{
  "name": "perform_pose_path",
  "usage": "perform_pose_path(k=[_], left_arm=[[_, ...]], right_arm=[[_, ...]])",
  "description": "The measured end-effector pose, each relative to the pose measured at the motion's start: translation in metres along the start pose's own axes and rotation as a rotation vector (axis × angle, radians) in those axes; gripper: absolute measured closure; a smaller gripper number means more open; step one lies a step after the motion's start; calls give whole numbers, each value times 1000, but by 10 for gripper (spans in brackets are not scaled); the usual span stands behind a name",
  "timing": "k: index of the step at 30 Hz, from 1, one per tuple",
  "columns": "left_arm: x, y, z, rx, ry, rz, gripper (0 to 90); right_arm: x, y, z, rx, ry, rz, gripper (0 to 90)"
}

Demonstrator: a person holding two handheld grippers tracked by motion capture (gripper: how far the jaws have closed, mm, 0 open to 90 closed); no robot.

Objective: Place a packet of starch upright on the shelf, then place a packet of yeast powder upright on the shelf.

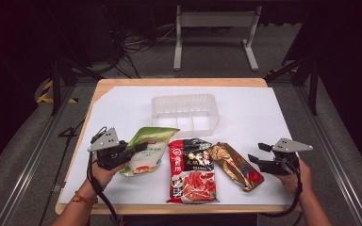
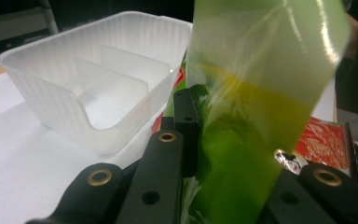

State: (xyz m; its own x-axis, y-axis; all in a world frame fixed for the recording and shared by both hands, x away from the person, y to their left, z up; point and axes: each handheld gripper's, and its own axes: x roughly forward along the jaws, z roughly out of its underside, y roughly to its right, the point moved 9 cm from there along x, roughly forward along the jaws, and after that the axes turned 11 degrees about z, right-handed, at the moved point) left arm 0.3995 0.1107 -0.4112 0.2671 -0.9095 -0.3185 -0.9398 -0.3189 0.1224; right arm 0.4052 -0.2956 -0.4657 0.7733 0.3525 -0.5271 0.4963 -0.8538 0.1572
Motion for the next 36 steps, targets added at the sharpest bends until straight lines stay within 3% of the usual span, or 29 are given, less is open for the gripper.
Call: perform_pose_path(k=[3,6,9,18,21,27,36], left_arm=[[-2,-1,-3,5,19,-14,892],[-4,-2,-5,-9,69,-23,892],[-3,-1,-7,5,66,-40,892],[-10,-3,-17,7,118,-71,893],[-13,-4,-26,19,155,-109,893],[-13,-7,-38,31,179,-123,893],[-6,-23,-60,32,237,-167,893]], right_arm=[[0,1,0,3,1,6,370],[1,4,-1,17,4,16,367],[1,7,-2,56,14,19,366],[-2,11,-5,63,34,45,355],[-1,12,-4,81,32,47,348],[1,12,-4,86,31,46,344],[-2,12,-1,99,39,60,325]])
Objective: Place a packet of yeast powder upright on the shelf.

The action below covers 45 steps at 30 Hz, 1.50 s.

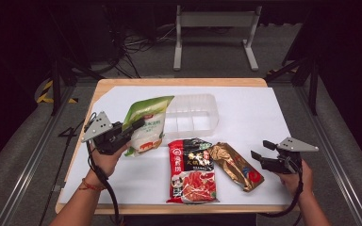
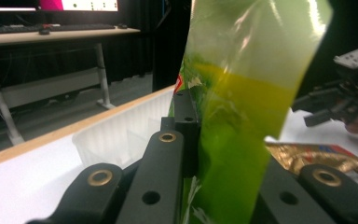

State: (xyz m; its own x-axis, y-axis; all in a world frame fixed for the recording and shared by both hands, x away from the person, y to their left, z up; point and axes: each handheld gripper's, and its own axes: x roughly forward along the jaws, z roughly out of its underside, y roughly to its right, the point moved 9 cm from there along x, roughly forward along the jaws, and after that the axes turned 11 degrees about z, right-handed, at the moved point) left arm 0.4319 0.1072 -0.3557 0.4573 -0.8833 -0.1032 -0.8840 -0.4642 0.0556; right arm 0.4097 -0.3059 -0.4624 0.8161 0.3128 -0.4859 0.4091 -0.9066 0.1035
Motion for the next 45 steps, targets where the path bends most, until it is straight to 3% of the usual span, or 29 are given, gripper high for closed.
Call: perform_pose_path(k=[3,8,16,19,23,26,32,34,39,42,45], left_arm=[[6,-8,-8,-1,11,-30,892],[22,-20,-17,-15,43,-67,893],[56,-37,-13,-33,14,-142,893],[66,-47,-11,-31,6,-197,893],[79,-53,-11,-4,-17,-232,893],[85,-58,-11,41,-47,-280,893],[95,-74,-9,28,-43,-309,894],[98,-81,-11,59,-71,-320,894],[107,-91,-13,86,-98,-346,895],[110,-96,-8,48,-92,-340,894],[115,-95,-5,58,-96,-339,894]], right_arm=[[0,2,-1,-4,7,18,261],[-1,4,-1,-3,15,30,256],[0,6,-1,-8,13,45,245],[0,5,0,-14,12,47,245],[1,4,0,-21,8,43,245],[1,3,0,-28,7,41,244],[1,4,0,-27,7,41,242],[1,4,1,-20,6,34,242],[3,3,4,-28,-10,30,242],[3,2,5,-28,-16,30,242],[3,2,5,-30,-12,35,243]])
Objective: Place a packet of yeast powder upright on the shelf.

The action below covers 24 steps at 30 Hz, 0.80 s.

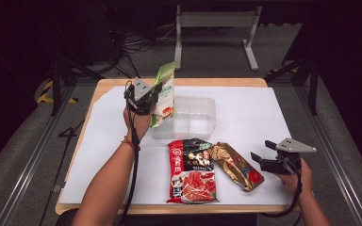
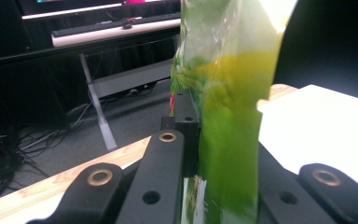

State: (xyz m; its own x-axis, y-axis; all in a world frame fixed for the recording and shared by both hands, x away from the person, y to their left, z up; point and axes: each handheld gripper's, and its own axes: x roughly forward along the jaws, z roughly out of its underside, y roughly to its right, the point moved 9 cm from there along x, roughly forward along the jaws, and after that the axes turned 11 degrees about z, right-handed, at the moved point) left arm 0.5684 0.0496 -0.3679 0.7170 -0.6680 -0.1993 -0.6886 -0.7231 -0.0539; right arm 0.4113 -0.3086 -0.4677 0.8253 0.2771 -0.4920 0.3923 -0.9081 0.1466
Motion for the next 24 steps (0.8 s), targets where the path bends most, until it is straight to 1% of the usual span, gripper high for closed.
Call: perform_pose_path(k=[2,4,7,8,10,11,12,13,14,16,18,19,20,22,24], left_arm=[[2,1,-1,14,9,-8,894],[3,2,0,7,17,-10,894],[5,2,5,10,39,-14,893],[6,4,8,8,37,-9,893],[8,6,14,23,26,-4,891],[9,7,17,22,23,2,887],[9,7,17,22,23,2,887],[10,8,20,19,14,13,883],[9,10,23,31,3,24,882],[8,11,24,37,-4,31,879],[6,14,28,66,-34,48,857],[4,14,28,55,-22,58,857],[4,14,28,55,-22,58,857],[0,14,27,41,-14,77,857],[-6,14,27,46,-18,92,857]], right_arm=[[0,0,1,-2,-2,-3,243],[0,0,1,-4,-4,-1,243],[0,-1,0,-12,0,-5,244],[0,-1,0,-14,-1,-4,244],[0,-1,0,-12,-1,-6,244],[0,-1,0,-12,-1,-6,244],[0,-1,0,-12,-1,-6,244],[0,-1,0,-14,-1,-5,244],[0,-1,0,-14,0,-5,244],[0,-1,0,-13,-1,-5,244],[0,-2,0,-18,-2,-5,245],[0,-2,0,-18,-2,-6,244],[0,-2,0,-16,-2,-2,245],[0,-2,1,-16,-3,-3,245],[0,-2,0,-19,-3,-4,246]])
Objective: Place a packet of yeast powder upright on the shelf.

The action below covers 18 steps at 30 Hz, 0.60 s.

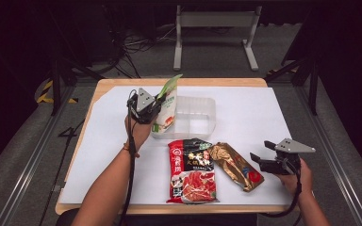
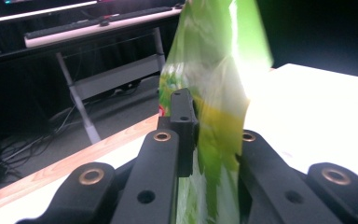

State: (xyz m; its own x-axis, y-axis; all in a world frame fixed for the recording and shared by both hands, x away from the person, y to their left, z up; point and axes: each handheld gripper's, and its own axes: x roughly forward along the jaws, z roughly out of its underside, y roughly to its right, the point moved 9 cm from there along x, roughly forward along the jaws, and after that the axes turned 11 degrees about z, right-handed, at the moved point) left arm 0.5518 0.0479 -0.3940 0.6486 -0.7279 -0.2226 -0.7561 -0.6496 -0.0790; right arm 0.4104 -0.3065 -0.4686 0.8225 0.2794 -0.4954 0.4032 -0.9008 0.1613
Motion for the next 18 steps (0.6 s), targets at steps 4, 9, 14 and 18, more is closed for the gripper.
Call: perform_pose_path(k=[4,9,14,18], left_arm=[[-5,0,1,-10,3,22,858],[-12,1,5,-14,-2,50,861],[-21,4,5,-14,5,78,829],[-27,7,3,-9,6,107,789]], right_arm=[[-1,0,0,2,1,-1,249],[-1,0,-1,2,5,-2,251],[-1,-1,-1,-7,4,2,252],[-1,-1,0,-14,3,5,252]])
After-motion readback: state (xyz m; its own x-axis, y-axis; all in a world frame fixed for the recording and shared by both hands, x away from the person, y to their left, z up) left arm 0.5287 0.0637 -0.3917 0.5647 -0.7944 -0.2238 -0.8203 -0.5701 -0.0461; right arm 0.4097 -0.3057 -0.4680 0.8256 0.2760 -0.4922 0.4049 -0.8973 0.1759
